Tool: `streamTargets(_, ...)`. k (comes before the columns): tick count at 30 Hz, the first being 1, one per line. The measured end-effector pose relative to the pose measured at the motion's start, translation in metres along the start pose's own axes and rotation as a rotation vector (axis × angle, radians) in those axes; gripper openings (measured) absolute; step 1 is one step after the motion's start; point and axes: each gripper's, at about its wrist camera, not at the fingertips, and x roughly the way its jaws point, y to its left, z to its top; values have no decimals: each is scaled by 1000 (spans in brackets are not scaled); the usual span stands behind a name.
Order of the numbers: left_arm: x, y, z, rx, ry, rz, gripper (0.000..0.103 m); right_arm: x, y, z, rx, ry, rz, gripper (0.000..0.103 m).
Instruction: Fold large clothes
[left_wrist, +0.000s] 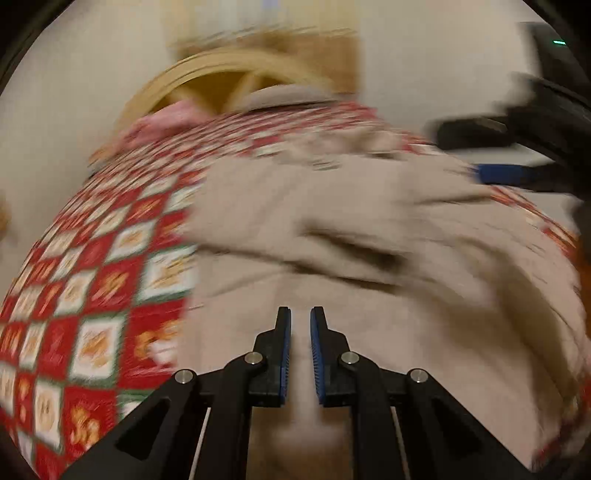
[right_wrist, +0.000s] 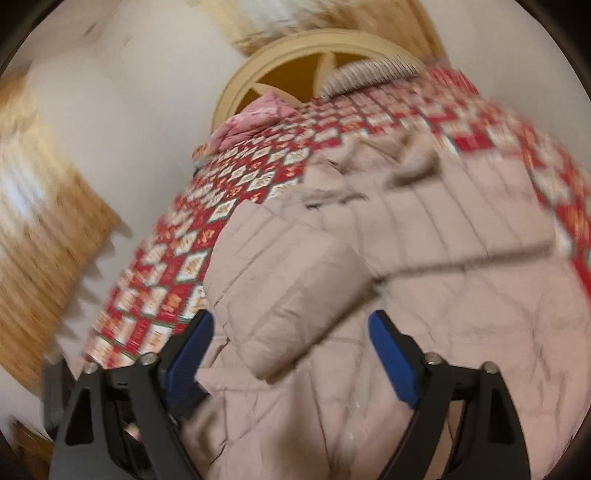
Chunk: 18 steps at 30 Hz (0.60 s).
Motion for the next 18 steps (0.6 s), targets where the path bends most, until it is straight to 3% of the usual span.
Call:
streamTargets(3, 23, 20, 3, -110, 61, 59, 11, 35, 51, 1, -215, 32, -91, 103)
streamTargets(7, 35, 26, 0, -153, 81, 84, 11, 80, 67, -13, -402, 91, -257, 102)
streamTargets(9, 40, 19, 1, -125, 86, 121, 11, 97, 62, -18, -453, 134, -311, 93)
streamTargets(10, 43, 15, 2, -111, 88, 135, 11, 97, 56, -16, -449, 139, -320, 73)
streamTargets(11, 44, 14, 2, -101, 89, 143, 11, 94, 47, -14, -424, 135, -312, 42)
streamTargets(13, 47, 12, 2, -81, 87, 161, 11, 76, 15, -1, -259, 108, -216, 23)
streamTargets(16, 50, 13, -1, -80, 90, 168, 11, 47, -38, 7, -40, 59, -140, 22)
streamTargets(18, 52, 13, -1, -80, 92, 172, 11, 36, -67, 1, 63, 43, -120, 30)
